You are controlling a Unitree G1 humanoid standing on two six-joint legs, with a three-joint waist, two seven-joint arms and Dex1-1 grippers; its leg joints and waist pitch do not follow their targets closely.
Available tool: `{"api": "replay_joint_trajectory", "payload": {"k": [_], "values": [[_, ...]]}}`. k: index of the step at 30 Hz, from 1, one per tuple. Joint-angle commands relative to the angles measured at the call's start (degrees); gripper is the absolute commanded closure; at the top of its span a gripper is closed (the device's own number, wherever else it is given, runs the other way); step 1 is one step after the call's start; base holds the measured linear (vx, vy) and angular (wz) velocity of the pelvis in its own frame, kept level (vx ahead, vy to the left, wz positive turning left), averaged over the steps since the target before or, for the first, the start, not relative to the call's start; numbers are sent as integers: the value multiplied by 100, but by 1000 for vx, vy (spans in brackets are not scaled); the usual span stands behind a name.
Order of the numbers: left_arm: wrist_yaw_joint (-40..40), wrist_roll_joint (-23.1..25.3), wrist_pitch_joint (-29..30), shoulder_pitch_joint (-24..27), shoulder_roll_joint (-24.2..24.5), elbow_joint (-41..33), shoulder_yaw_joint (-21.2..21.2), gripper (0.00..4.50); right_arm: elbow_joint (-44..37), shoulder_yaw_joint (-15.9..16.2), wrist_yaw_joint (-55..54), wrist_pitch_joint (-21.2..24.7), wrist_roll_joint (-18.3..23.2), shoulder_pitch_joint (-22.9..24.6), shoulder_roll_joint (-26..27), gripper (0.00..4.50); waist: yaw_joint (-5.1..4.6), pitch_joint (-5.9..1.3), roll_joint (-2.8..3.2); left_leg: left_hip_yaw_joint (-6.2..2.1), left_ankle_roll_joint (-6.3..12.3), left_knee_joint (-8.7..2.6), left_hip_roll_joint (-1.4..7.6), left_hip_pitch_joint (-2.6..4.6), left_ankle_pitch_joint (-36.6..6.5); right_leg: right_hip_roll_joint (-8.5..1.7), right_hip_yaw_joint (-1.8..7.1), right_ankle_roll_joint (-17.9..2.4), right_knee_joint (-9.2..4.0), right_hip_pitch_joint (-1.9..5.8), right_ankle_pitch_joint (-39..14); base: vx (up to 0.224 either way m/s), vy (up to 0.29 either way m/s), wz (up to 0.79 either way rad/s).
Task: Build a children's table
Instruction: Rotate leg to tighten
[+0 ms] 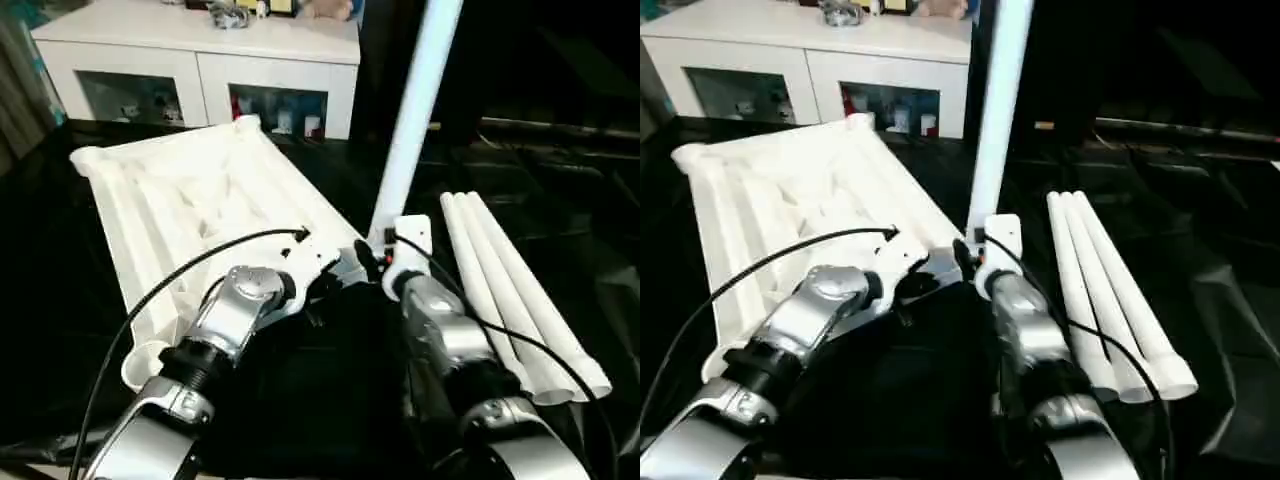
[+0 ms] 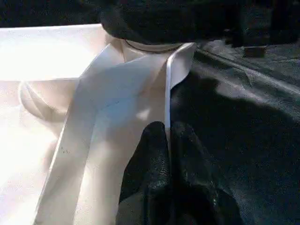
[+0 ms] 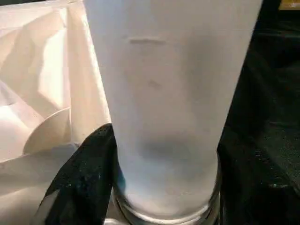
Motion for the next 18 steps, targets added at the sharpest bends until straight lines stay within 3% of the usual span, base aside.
{"api": "replay_joint_trajectory", "payload": {"k": [1, 2, 6, 9, 13, 18], "values": [[-53, -114, -61, 112, 8, -35, 20, 450, 310, 59, 100, 36, -58, 98, 17, 144, -15, -253, -17, -62, -116, -411, 67, 46, -2243, -294, 145, -510, -546, 101, -2575, 0, 0, 0], [-70, -115, -72, 119, 38, -38, 16, 450, 301, 52, 133, -19, -62, 92, 12, 107, -21, -252, -13, -60, -100, -417, 69, 37, -2220, -288, 144, -541, -540, 106, -2504, 0, 0, 0], [-272, -117, -236, 188, 254, -71, 8, 450, 190, 4, 533, -165, 44, 83, -103, 76, -34, -270, -28, -47, -33, -413, 76, 4, -2019, -289, 155, -665, -503, 137, -2199, 0, 0, 0], [-469, -139, -329, 243, 443, -101, 47, 450, -171, 56, 1258, -33, 238, 175, -322, 60, -27, -266, -24, -27, 35, -402, 77, 2, -1914, -270, 155, -745, -489, 139, -2014, 0, 0, 0], [-1103, -289, -657, 368, 825, -268, 44, 450, -1328, 441, 2830, 371, 518, 654, -1041, 60, 24, -292, -32, -28, 190, -385, 106, -45, -1473, -268, 156, -865, -413, 218, -1335, 0, 0, 0], [-2003, -622, -749, 585, 1141, -775, -44, 450, -2051, 856, 4091, 522, 557, 985, -1764, 60, 46, -300, -24, -6, 230, -355, 123, -39, -1275, -274, 162, -1102, -360, 213, -1004, 0, 0, 0]]}}
